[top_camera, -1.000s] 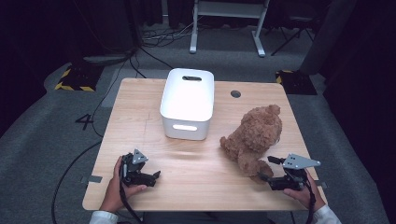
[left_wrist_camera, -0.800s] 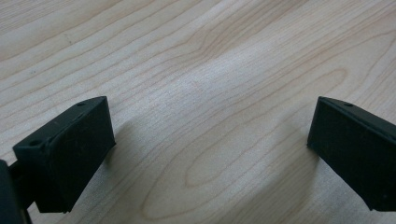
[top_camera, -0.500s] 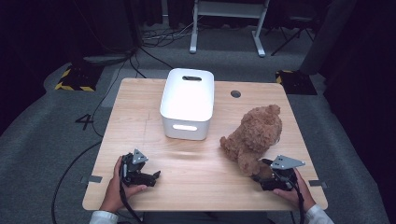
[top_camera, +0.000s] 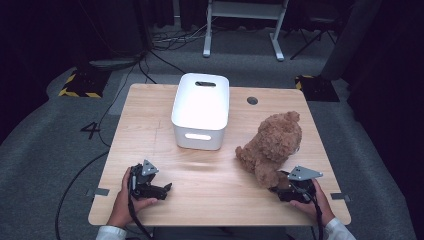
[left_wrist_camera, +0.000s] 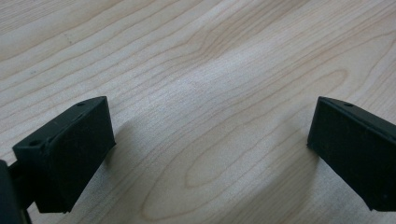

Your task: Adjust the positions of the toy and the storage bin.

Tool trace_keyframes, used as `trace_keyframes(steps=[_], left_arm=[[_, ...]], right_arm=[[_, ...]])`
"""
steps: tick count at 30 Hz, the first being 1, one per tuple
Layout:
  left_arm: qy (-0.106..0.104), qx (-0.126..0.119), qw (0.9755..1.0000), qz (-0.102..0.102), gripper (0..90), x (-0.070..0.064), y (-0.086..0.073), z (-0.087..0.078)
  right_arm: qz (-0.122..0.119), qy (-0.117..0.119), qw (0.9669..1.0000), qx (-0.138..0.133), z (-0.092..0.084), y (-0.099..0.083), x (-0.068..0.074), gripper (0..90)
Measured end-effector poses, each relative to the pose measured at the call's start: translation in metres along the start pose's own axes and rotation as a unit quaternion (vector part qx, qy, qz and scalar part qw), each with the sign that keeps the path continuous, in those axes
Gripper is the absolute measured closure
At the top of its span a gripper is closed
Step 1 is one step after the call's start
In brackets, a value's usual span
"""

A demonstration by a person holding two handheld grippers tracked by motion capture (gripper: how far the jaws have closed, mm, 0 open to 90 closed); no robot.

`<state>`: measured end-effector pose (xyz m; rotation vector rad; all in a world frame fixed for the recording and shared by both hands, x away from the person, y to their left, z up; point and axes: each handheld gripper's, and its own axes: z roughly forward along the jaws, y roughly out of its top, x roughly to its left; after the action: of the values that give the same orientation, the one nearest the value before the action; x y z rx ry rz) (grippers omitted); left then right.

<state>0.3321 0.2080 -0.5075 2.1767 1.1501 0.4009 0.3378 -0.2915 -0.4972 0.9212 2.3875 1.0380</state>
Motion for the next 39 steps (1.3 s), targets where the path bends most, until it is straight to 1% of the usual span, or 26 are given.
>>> trace_keyframes(steps=[7, 16, 20, 21, 22, 23, 24, 25, 26, 27, 28, 29, 31, 32, 37, 39], left_arm=[[0.000, 0.000, 1.0000, 0.000, 0.5, 0.000, 0.000, 0.000], [0.002, 0.001, 1.0000, 0.000, 0.5, -0.001, 0.001, 0.001], [0.003, -0.002, 1.0000, -0.004, 1.6, -0.003, 0.002, 0.002], [0.007, -0.001, 0.9999, -0.007, 1.6, -0.003, 0.004, 0.002], [0.007, -0.007, 0.9999, -0.012, 9.6, -0.004, 0.006, 0.001], [0.007, -0.007, 0.9999, -0.012, 17.4, -0.004, 0.006, 0.001], [0.010, -0.012, 0.9998, -0.011, 21.5, -0.005, 0.008, 0.001], [0.009, -0.021, 0.9997, -0.009, 19.2, -0.005, 0.011, -0.001], [0.009, -0.021, 0.9997, -0.009, 15.6, -0.005, 0.011, -0.001], [0.001, -0.037, 0.9991, -0.019, 15.6, -0.004, 0.013, -0.003], [-0.018, -0.050, 0.9982, -0.028, 17.6, -0.003, 0.017, -0.007], [-0.018, -0.050, 0.9982, -0.028, 16.6, -0.003, 0.017, -0.007], [-0.012, -0.063, 0.9976, -0.029, 16.5, -0.003, 0.023, -0.010], [-0.014, -0.066, 0.9972, -0.031, 16.5, -0.003, 0.024, -0.010], [-0.008, -0.065, 0.9975, -0.026, 16.4, -0.003, 0.028, -0.011], [-0.007, -0.072, 0.9970, -0.028, 16.5, -0.002, 0.030, -0.011]], right_arm=[[-0.001, -0.003, 1.0000, 0.001, 0.001, 0.000, -0.004, 34.5], [0.005, -0.002, 1.0000, 0.002, 0.003, -0.001, -0.010, 34.9], [0.004, 0.001, 1.0000, 0.002, 0.004, -0.002, -0.012, 35.0], [0.004, 0.001, 1.0000, 0.002, 0.004, -0.002, -0.012, 35.0], [0.003, 0.000, 1.0000, 0.003, 0.004, -0.002, -0.011, 35.0], [0.003, 0.000, 1.0000, 0.003, 0.004, -0.002, -0.011, 35.0], [0.002, 0.000, 1.0000, 0.003, 0.004, -0.002, -0.011, 35.0], [0.002, 0.001, 1.0000, 0.003, 0.004, -0.002, -0.012, 35.0], [0.002, 0.001, 1.0000, 0.003, 0.004, -0.002, -0.012, 35.0], [0.001, 0.001, 1.0000, 0.003, 0.004, -0.003, -0.012, 34.9], [0.000, 0.001, 1.0000, 0.004, 0.004, -0.003, -0.011, 34.7], [0.000, 0.001, 1.0000, 0.004, 0.004, -0.003, -0.011, 34.7], [-0.001, 0.001, 1.0000, 0.005, 0.005, -0.003, -0.012, 34.7], [0.000, 0.001, 1.0000, 0.005, 0.005, -0.003, -0.012, 34.7], [0.003, 0.000, 1.0000, 0.006, 0.006, -0.003, -0.013, 34.6], [0.004, 0.000, 1.0000, 0.006, 0.006, -0.003, -0.014, 34.7]])
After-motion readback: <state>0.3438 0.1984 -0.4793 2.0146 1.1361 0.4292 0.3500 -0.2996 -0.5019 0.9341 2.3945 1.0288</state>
